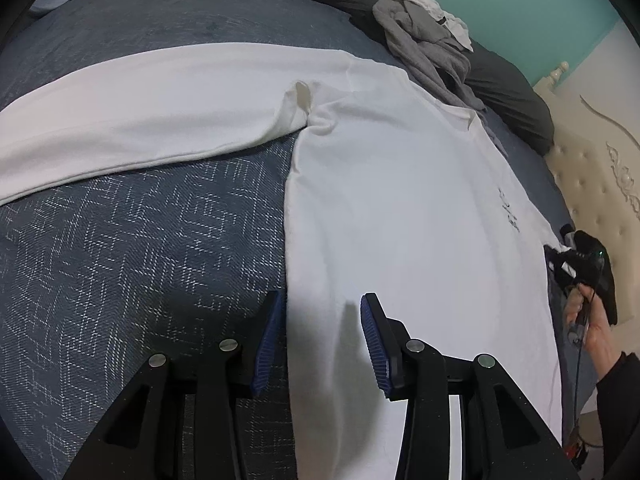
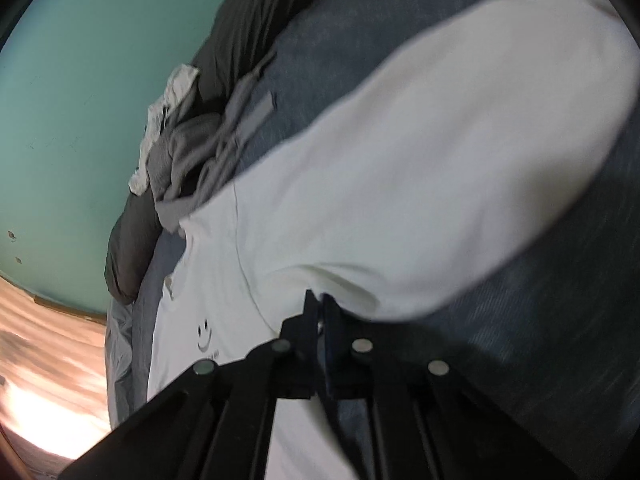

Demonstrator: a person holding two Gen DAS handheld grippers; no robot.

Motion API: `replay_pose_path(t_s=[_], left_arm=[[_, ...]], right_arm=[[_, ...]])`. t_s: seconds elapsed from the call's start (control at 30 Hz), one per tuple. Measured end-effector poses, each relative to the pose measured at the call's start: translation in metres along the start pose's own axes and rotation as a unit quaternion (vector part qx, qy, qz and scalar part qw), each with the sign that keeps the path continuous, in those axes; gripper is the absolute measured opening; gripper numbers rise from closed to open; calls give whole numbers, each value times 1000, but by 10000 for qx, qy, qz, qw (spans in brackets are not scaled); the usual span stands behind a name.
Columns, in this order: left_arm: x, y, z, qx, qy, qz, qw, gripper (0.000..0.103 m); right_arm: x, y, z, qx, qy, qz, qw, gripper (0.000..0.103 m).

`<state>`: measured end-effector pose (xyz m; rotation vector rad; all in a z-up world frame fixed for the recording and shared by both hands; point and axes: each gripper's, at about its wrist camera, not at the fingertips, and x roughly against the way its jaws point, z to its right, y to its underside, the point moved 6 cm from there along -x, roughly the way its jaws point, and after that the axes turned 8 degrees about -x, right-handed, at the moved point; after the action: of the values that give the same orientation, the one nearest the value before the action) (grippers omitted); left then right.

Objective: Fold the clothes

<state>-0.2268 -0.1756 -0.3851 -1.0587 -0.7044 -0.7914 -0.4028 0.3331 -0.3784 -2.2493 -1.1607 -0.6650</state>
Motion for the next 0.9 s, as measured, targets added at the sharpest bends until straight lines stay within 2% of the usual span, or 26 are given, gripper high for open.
replay_pose_path(t_s=[0.1, 0.23, 0.4, 0.67, 0.77, 0.87, 0.9], left_arm=[[0, 0, 1, -28, -7, -30, 10000, 44], [-1, 0, 4, -74, -13, -65, 10000, 44], [-1, 0, 4, -94, -5, -103, 9999, 44], [7, 1, 3, -38, 51, -96, 9999, 44], [12, 1, -1, -4, 29, -63, 10000, 45], [20, 0, -6, 46, -20, -10, 10000, 45], [24, -1, -9, 56, -39, 18, 10000, 45]], right_arm=[[2, -12, -5, 169, 43, 99, 9998, 2], [-5, -16, -9, 317, 93, 9, 9995, 2], [-11, -7, 3, 177, 103, -210, 9996, 3], [15, 6, 17, 227, 351, -58, 9991, 7], [28, 18, 18, 225, 277, -38, 9994, 12], [41, 38, 15, 310, 128, -123, 9994, 26], [44, 46, 13, 357, 105, -161, 9992, 28]])
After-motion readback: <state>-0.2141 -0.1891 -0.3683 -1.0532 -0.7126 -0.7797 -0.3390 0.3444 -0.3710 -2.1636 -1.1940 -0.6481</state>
